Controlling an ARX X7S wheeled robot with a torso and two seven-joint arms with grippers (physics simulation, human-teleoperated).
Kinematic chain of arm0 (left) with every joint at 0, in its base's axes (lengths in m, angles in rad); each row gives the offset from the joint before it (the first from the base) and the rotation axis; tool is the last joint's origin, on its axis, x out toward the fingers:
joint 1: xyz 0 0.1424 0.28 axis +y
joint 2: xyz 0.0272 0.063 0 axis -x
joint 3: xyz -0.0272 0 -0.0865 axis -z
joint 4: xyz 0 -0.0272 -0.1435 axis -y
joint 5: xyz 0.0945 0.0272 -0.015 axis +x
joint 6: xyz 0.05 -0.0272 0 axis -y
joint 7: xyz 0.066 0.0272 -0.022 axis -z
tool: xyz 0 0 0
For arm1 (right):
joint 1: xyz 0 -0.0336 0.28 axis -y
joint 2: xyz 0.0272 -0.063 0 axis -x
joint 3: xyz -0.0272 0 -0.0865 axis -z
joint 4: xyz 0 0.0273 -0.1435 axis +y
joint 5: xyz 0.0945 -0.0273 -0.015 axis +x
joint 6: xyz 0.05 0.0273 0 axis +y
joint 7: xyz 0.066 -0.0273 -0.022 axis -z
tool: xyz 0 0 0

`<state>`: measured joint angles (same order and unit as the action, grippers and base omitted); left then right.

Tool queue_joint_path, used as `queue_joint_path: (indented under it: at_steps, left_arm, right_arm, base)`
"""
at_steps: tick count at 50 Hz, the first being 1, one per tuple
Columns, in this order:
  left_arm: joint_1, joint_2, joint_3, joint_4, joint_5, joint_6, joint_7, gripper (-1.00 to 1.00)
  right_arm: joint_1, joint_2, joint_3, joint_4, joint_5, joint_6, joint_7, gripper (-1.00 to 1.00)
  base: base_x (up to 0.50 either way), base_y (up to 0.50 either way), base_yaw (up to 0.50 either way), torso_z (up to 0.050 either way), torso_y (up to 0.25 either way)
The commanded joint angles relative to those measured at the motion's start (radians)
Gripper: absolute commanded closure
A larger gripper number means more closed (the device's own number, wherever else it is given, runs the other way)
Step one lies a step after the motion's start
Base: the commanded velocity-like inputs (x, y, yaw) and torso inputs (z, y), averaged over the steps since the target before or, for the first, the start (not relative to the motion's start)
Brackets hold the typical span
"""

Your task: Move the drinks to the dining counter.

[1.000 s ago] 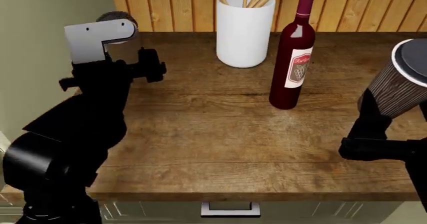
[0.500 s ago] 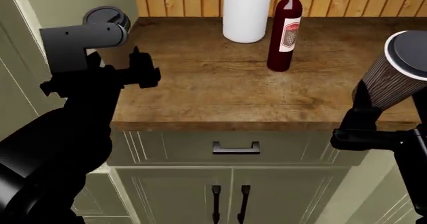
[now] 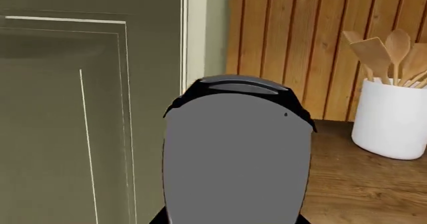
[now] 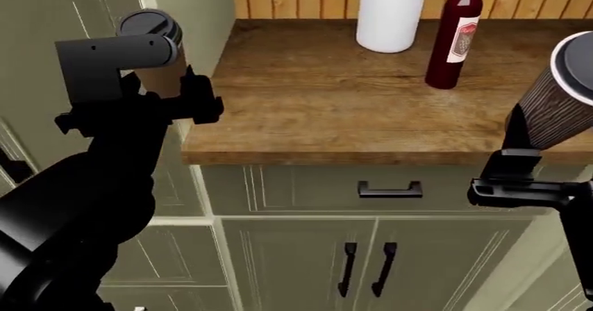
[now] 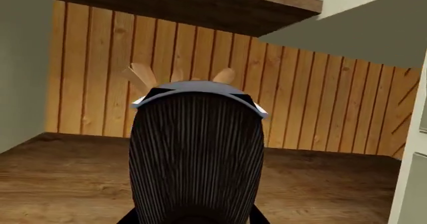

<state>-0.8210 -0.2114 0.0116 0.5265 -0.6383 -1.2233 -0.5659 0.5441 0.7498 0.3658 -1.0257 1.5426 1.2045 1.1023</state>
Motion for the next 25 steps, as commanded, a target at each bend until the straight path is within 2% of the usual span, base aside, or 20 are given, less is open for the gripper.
queue_joint_path:
  at_steps: [1, 3, 4, 5, 6, 7, 8, 16, 25]
  left_arm:
    - [0.002, -0.003, -0.004, 0.004, -0.015, 0.004, -0.014, 1.0]
    - [0.003, -0.004, -0.005, 0.003, -0.016, 0.005, -0.015, 1.0]
    - [0.002, -0.005, -0.006, 0.003, -0.017, 0.004, -0.016, 1.0]
    - [0.002, -0.005, -0.007, 0.004, -0.018, 0.003, -0.017, 1.0]
    - [0.002, -0.005, -0.009, 0.005, -0.02, 0.002, -0.018, 1.0]
    - [0.0, -0.006, -0.011, 0.006, -0.021, 0.001, -0.02, 1.0]
    - [-0.001, -0.006, -0.01, 0.005, -0.02, 0.002, -0.021, 1.0]
    - [-0.002, -0.006, 0.001, -0.007, -0.019, 0.014, -0.02, 1.0]
    - [0.011, -0.013, 0.005, -0.014, -0.02, 0.032, -0.017, 1.0]
  right_arm:
    - [0.004, 0.034, -0.014, -0.02, -0.024, -0.019, 0.004, 1.0]
    - [0.012, 0.057, -0.051, -0.021, -0.045, -0.037, 0.003, 1.0]
    - [-0.019, 0.067, -0.044, -0.021, -0.081, -0.127, -0.013, 1.0]
    - [-0.07, 0.052, 0.012, -0.01, -0.029, -0.172, -0.012, 1.0]
    - [-0.047, 0.113, -0.054, -0.021, -0.099, -0.169, -0.019, 1.0]
    - [-0.039, 0.126, -0.11, -0.02, -0.084, -0.14, 0.032, 1.0]
    - [-0.046, 0.121, -0.096, -0.02, -0.071, -0.169, 0.024, 1.0]
    - [-0.021, 0.166, -0.147, -0.019, -0.073, -0.176, 0.056, 1.0]
    - [0.009, 0.301, -0.333, -0.021, -0.131, -0.295, 0.116, 1.0]
  base:
    - [0.0, 0.5, 0.0, 0.0, 0.0]
    - [0.0, 0.5, 0.0, 0.0, 0.0]
    - [0.0, 0.5, 0.0, 0.0, 0.0]
    - [0.0, 0.02, 0.0, 0.0, 0.0]
    - [0.0, 0.0, 0.0, 0.0, 0.0]
    - [0.0, 0.0, 0.0, 0.0, 0.0]
    - [0.0, 0.0, 0.0, 0.0, 0.0]
    - [-0.5, 0.13, 0.0, 0.0, 0.0]
    - [-0.41, 0.41, 0.0, 0.0, 0.0]
